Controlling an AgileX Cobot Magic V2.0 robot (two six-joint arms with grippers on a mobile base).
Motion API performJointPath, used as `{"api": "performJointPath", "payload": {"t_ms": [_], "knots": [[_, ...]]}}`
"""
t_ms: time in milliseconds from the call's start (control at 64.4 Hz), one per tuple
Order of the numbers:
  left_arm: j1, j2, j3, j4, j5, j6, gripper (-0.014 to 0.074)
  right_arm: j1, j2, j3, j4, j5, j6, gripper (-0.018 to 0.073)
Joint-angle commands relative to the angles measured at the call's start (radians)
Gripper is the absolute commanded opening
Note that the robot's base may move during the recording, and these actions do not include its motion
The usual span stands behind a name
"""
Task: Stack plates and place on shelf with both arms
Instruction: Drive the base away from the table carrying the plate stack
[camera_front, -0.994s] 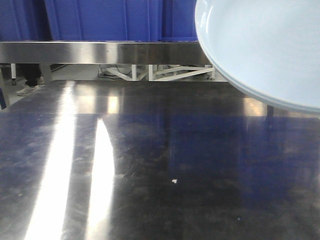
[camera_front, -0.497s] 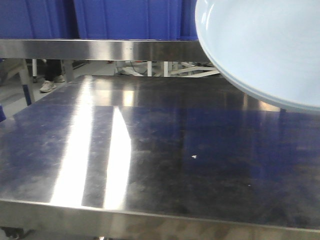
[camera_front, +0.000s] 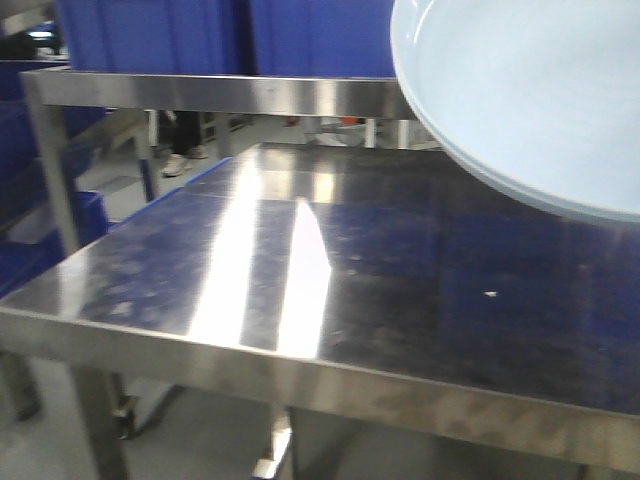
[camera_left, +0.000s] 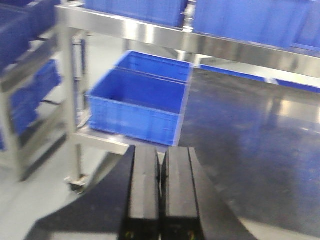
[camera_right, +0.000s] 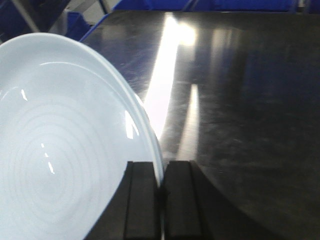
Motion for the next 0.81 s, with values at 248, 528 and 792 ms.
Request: {"api": "performJointPath", "payload": {"t_ms": [248, 528, 792], "knots": [[-0.001, 0.012, -0.025, 0.0, -0.088, -0.012, 0.0087, -0.006, -0.004, -0.03, 0.003, -0.089, -0.005, 0.0022], [-0.001, 0.012, -0.025, 0.0, -0.088, -0.012, 0.0087, -0.006, -0.004, -0.03, 0.003, -0.089, -0.005, 0.0022], [-0.001, 0.012, -0.025, 0.0, -0.088, -0.012, 0.0087, -0.006, -0.004, -0.03, 0.003, -0.089, -0.005, 0.0022]]}}
